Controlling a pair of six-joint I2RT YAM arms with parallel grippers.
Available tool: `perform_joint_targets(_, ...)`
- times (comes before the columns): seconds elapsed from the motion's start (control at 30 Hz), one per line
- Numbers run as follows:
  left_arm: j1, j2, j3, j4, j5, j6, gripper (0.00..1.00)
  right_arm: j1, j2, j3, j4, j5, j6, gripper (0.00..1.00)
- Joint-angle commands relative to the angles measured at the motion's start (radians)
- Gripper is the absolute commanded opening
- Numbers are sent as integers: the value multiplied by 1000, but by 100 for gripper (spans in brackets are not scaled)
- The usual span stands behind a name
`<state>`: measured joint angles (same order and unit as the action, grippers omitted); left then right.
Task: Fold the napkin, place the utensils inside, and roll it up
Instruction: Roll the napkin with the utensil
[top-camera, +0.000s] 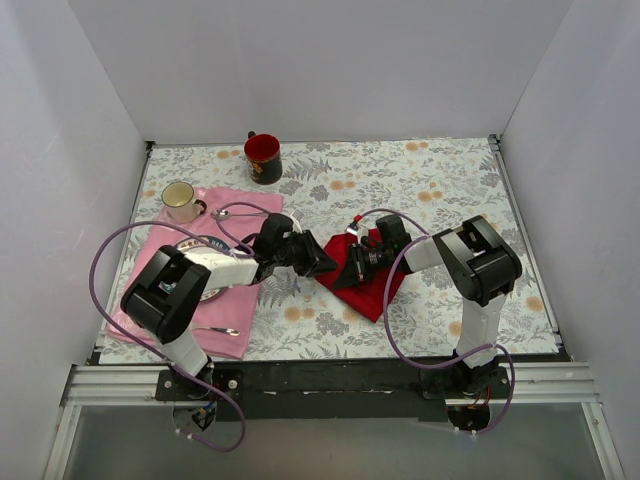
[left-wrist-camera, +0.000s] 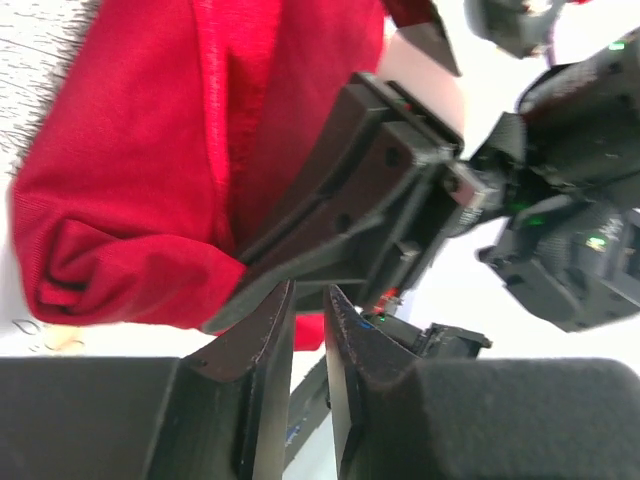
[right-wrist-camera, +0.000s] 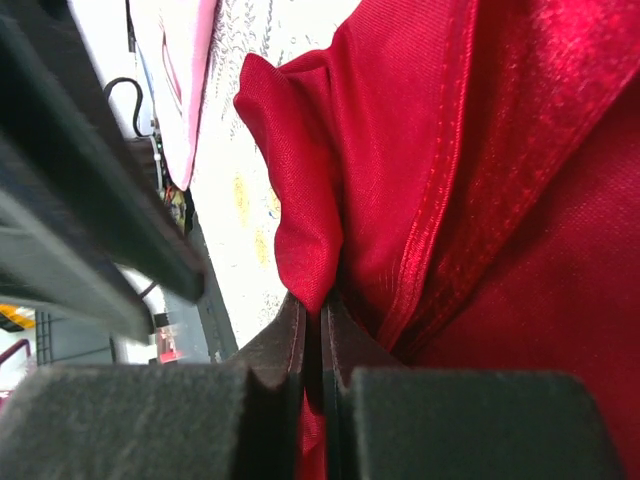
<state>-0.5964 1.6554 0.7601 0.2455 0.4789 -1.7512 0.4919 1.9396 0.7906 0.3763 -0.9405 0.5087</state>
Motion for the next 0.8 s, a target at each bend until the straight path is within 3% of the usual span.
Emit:
perform_joint_targets(0.0,10,27,-16,24,-20,36,17,-3,-11,30,-120,57,-27,8)
perform_joint_targets(0.23,20,84,-28,0,-66,67,14,-4,-36,85,-226,88,-73,15)
perform_joint_targets(0.5,27,126,-41,-5,-89,99,12,-1,-120,177,-521,224,-271,49)
perform_joint_targets(0.77,32,126,-27,-18,-82,107,11,11,-252,202,-711,377,-406,61)
